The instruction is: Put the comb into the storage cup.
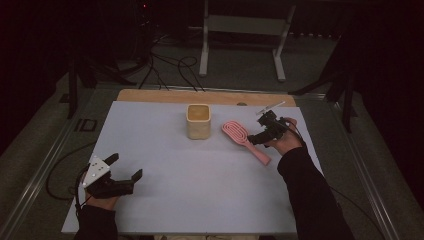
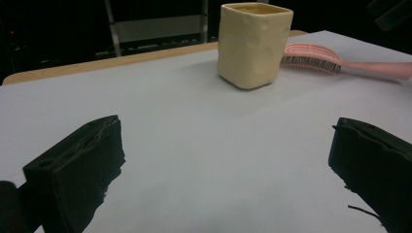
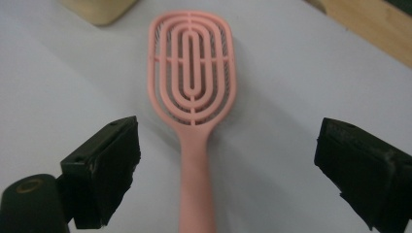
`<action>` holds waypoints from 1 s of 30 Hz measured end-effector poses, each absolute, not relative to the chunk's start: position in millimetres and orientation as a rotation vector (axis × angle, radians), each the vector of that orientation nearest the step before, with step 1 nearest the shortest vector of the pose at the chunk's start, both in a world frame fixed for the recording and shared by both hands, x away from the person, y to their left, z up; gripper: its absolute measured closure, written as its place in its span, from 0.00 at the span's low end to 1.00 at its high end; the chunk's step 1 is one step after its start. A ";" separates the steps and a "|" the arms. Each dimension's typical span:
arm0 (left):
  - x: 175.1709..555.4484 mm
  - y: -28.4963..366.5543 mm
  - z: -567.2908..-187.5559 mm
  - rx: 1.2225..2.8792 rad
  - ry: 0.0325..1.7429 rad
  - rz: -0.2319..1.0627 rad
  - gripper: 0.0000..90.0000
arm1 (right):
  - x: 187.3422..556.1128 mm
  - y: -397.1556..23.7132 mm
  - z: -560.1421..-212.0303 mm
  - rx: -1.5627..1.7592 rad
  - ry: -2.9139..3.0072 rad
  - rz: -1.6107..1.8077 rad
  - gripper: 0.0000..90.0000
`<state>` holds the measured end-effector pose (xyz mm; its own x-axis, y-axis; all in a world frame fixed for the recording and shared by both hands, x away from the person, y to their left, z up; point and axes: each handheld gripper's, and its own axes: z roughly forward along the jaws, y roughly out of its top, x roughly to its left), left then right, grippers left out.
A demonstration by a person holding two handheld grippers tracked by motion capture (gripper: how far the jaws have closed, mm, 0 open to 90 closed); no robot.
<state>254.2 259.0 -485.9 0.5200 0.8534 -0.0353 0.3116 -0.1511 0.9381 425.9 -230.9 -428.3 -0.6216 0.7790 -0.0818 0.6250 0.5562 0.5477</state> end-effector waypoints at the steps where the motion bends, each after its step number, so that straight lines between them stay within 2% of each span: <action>1: 254.3 259.0 -485.9 1.714 0.990 0.646 0.00 | 427.4 -230.8 -430.2 1.158 2.486 0.678 0.10; 30: 254.4 259.1 -485.9 1.714 0.989 0.644 0.00 | 450.2 -220.9 -470.5 1.228 2.633 0.510 0.10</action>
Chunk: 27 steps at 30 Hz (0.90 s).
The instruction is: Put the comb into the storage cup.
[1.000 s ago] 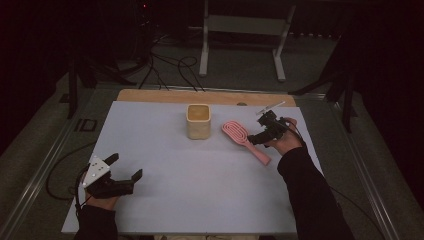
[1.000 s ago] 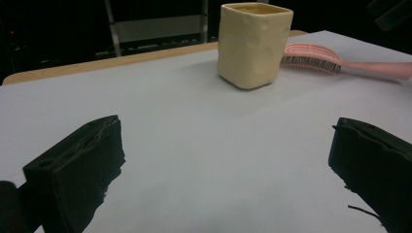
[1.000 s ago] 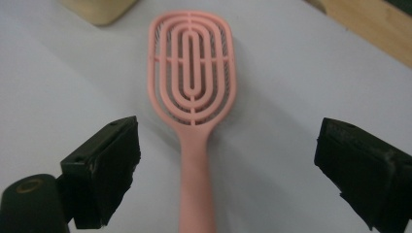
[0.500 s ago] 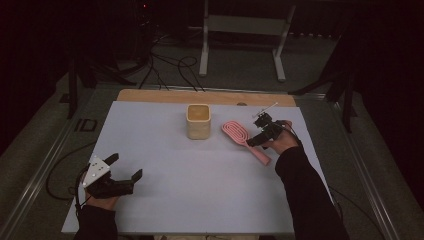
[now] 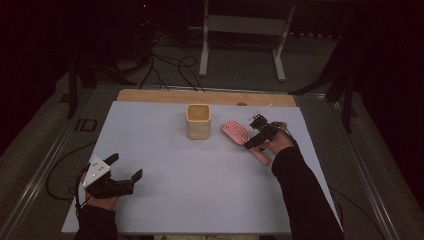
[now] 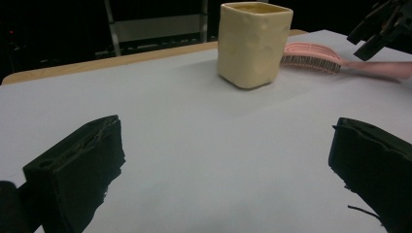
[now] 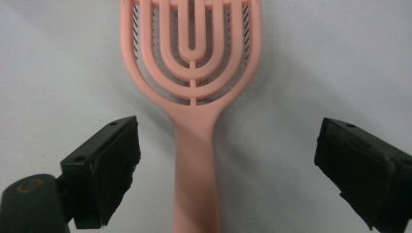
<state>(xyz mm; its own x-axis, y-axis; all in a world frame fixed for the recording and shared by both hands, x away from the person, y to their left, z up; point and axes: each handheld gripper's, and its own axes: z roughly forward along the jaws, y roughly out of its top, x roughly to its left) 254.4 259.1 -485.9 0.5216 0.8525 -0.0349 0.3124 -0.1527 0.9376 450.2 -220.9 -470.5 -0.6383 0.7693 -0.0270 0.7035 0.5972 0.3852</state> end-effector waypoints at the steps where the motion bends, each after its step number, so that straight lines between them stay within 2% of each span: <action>1: 254.4 259.0 -485.9 1.714 0.989 0.644 0.00 | 450.6 -220.4 -471.4 1.230 2.635 0.511 0.10; 7: 254.5 259.0 -486.0 1.716 0.988 0.644 0.00 | 452.6 -218.5 -475.9 1.238 2.646 0.495 0.10; 16: 254.8 258.5 -486.4 1.720 0.986 0.643 0.00 | 454.4 -214.3 -479.7 1.222 2.671 0.473 0.17; 21: 255.0 258.3 -486.5 1.722 0.988 0.643 0.00 | 454.8 -212.0 -480.9 1.215 2.699 0.454 0.25; 27: 255.1 257.9 -486.7 1.724 0.987 0.641 0.00 | 453.9 -207.7 -485.0 1.195 2.750 0.442 0.40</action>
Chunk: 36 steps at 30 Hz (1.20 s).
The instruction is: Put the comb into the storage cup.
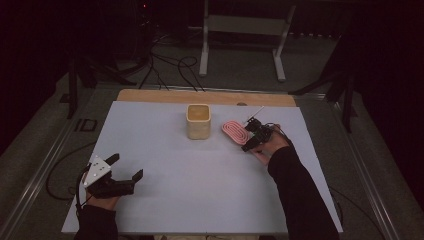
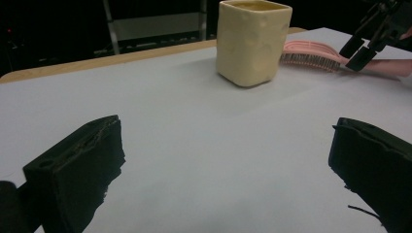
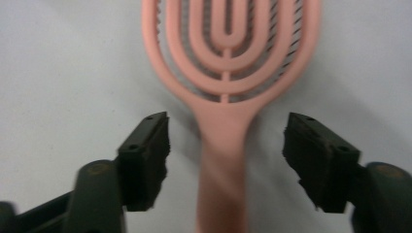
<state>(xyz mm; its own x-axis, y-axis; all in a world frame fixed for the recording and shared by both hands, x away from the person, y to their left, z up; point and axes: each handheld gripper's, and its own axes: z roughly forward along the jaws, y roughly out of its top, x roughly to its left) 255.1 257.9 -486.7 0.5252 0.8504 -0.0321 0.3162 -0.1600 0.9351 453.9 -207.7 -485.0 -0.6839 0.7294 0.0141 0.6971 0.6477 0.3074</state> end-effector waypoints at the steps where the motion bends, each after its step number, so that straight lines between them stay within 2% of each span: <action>1: 255.2 258.0 -486.8 1.724 0.987 0.641 0.00 | 453.9 -207.0 -485.8 1.192 2.758 0.437 0.43; 6: 255.3 258.0 -486.8 1.727 0.986 0.640 0.00 | 454.7 -204.8 -488.6 1.198 2.771 0.401 0.55; 13: 255.5 257.7 -487.0 1.727 0.986 0.641 0.00 | 456.5 -203.7 -491.6 1.212 2.778 0.376 0.64; 36: 255.7 256.8 -487.4 1.730 0.987 0.639 0.00 | 459.5 -192.4 -491.4 1.209 2.791 0.273 0.74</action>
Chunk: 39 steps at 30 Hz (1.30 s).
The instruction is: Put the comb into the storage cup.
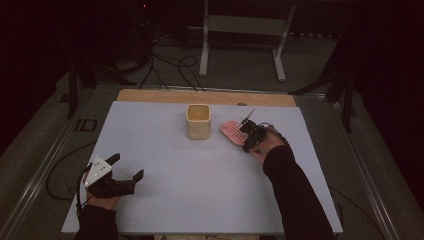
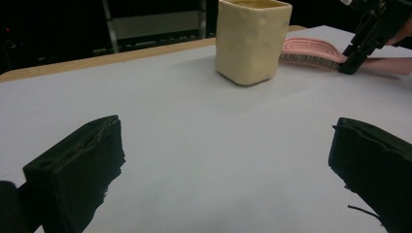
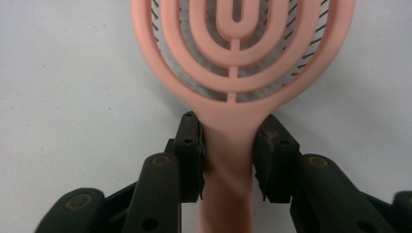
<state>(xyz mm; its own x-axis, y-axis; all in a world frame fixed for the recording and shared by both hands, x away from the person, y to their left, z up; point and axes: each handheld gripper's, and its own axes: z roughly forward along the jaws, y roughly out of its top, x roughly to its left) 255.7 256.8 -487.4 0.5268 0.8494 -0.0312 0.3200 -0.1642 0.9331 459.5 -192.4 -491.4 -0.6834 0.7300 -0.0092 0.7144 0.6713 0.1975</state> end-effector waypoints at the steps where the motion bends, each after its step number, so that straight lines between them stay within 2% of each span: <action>1: 255.7 256.8 -487.4 1.731 0.987 0.639 0.00 | 459.8 -192.3 -491.4 1.210 2.793 0.272 0.74; 20: 256.1 256.9 -487.7 1.735 0.990 0.641 0.00 | 455.4 -196.4 -489.6 1.228 2.769 0.338 0.77; 39: 256.2 256.2 -488.0 1.739 0.993 0.642 0.00 | 435.9 -206.1 -463.3 1.216 2.693 0.595 0.77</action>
<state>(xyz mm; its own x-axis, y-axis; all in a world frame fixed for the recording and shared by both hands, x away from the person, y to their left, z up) 256.2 256.2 -488.0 0.5231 0.8519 -0.0265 0.3255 -0.1709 0.9300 435.9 -206.1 -463.3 -0.6676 0.7431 0.0454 0.6931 0.5980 0.4025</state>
